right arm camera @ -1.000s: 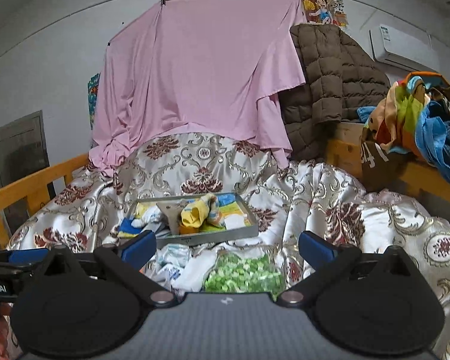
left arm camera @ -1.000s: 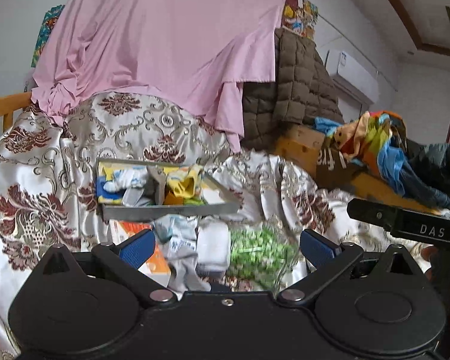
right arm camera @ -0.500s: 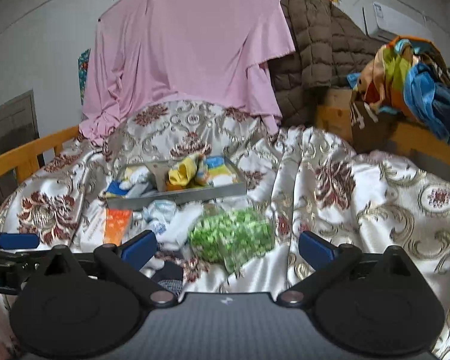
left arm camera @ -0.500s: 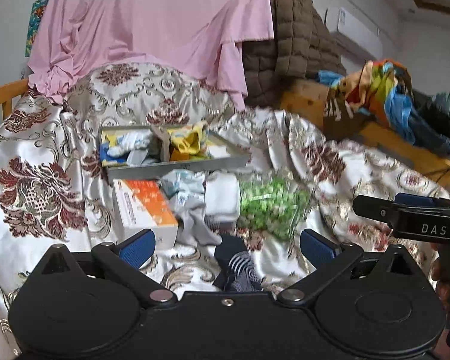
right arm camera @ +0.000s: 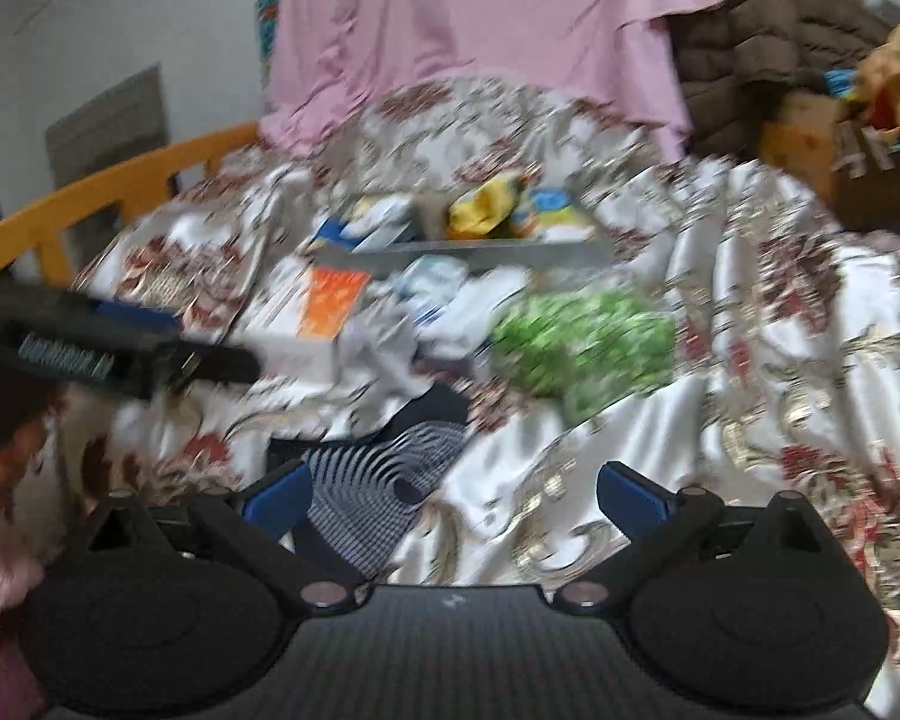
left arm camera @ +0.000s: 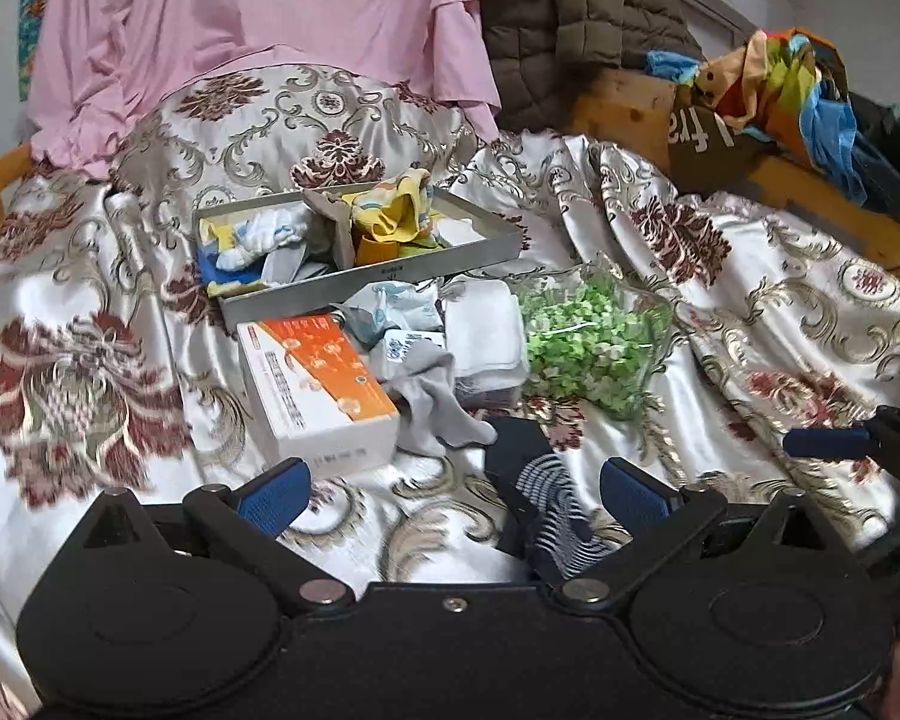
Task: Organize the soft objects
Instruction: 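Grasp the grey sock with the left tool while the right tool grasps the navy striped sock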
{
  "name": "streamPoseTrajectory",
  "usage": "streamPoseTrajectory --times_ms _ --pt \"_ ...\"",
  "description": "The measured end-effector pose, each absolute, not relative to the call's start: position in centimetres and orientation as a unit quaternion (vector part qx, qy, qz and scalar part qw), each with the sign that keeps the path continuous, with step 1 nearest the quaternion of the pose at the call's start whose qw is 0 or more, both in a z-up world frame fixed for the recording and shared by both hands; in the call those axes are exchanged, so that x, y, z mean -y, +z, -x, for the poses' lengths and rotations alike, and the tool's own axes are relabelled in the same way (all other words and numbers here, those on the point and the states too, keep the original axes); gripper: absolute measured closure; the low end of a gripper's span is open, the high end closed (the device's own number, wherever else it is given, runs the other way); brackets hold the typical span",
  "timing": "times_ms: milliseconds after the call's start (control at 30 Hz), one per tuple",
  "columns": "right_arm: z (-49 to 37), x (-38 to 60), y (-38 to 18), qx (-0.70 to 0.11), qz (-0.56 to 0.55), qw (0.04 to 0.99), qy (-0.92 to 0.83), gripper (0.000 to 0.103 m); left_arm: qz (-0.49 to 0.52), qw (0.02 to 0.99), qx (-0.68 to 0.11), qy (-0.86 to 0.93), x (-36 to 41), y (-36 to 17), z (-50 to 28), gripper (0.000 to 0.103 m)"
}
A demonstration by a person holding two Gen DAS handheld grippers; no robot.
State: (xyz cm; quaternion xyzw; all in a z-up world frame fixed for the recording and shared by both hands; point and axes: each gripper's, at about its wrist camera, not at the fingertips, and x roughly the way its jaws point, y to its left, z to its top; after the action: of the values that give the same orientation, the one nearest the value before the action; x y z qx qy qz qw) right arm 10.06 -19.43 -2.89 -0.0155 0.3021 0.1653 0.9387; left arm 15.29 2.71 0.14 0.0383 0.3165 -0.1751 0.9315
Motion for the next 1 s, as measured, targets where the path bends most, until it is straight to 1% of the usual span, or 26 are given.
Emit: streamPoseTrajectory --times_ms 167,300,433,533,700,767,867,1000 --pt "-12.1 17.8 -4.1 -0.335 0.032 0.921 0.196 0.000 -0.094 0.925 -0.315 -0.193 -2.4 -0.1 -17.5 0.001" --pt "-14.4 16.9 -4.7 -0.345 0.044 0.911 0.219 0.001 -0.121 0.917 -0.310 -0.218 -1.9 -0.6 -19.6 0.001" --pt "-16.0 15.9 -5.5 -0.347 0.067 0.903 0.246 0.005 -0.172 0.906 -0.291 -0.253 -1.2 -1.5 -21.9 0.001" --pt "-16.8 15.7 -6.1 -0.354 0.073 0.894 0.266 0.006 -0.206 0.896 -0.287 -0.270 -0.8 -2.3 -23.2 0.002" --pt "-18.2 15.6 -7.0 -0.369 0.080 0.882 0.283 0.006 -0.243 0.868 -0.305 -0.308 0.4 -3.2 -25.2 0.002" --pt "-18.9 15.6 -7.4 -0.375 0.079 0.879 0.283 0.006 -0.269 0.852 -0.314 -0.322 1.0 -3.5 -25.8 0.005" --pt "-19.9 15.7 -7.9 -0.381 0.072 0.877 0.283 0.008 -0.293 0.837 -0.326 -0.327 1.5 -3.9 -26.8 0.006" --pt "-21.1 15.7 -8.5 -0.377 0.069 0.881 0.277 0.011 -0.300 0.823 -0.346 -0.335 1.9 -4.3 -28.1 0.008"
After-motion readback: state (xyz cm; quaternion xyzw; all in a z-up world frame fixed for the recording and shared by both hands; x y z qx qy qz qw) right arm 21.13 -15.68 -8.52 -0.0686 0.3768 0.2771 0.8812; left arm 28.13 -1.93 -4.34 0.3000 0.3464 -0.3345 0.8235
